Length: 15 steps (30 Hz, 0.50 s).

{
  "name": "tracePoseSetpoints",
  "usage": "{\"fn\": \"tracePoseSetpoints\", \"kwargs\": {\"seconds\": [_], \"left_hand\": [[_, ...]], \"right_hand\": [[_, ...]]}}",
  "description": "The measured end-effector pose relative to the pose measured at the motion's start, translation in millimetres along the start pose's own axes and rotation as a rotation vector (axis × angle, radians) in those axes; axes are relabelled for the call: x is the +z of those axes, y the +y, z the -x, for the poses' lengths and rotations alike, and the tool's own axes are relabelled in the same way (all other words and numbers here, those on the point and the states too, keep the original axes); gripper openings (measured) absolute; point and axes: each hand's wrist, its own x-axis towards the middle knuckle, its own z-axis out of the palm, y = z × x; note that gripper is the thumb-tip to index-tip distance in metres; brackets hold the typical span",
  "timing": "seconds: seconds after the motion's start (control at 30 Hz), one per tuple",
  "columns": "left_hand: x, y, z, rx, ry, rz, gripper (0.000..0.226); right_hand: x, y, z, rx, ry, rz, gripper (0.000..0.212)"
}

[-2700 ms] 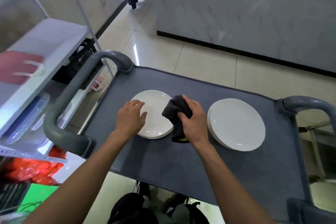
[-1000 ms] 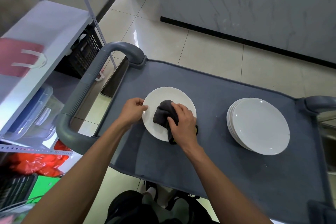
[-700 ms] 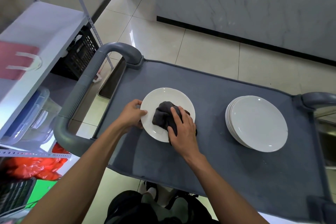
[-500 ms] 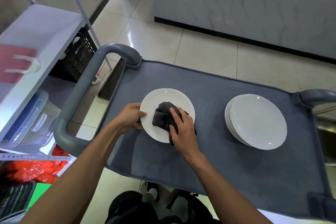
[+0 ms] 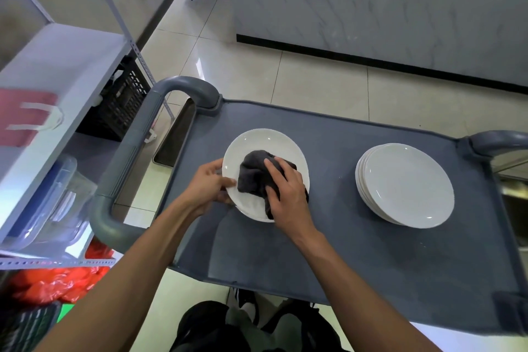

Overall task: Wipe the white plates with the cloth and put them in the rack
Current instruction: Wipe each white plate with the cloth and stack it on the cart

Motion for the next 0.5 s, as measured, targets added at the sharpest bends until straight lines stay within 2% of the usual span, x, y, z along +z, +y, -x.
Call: {"fn": "tracePoseSetpoints", "kwargs": {"seconds": [0.5], "left_hand": [[44.3, 64.9, -3.2, 0.192, -0.153, -0.004, 0.046]], "right_hand": [[-65.1, -10.4, -52.3, -0.078, 0.239, 0.079, 0.058]]}}
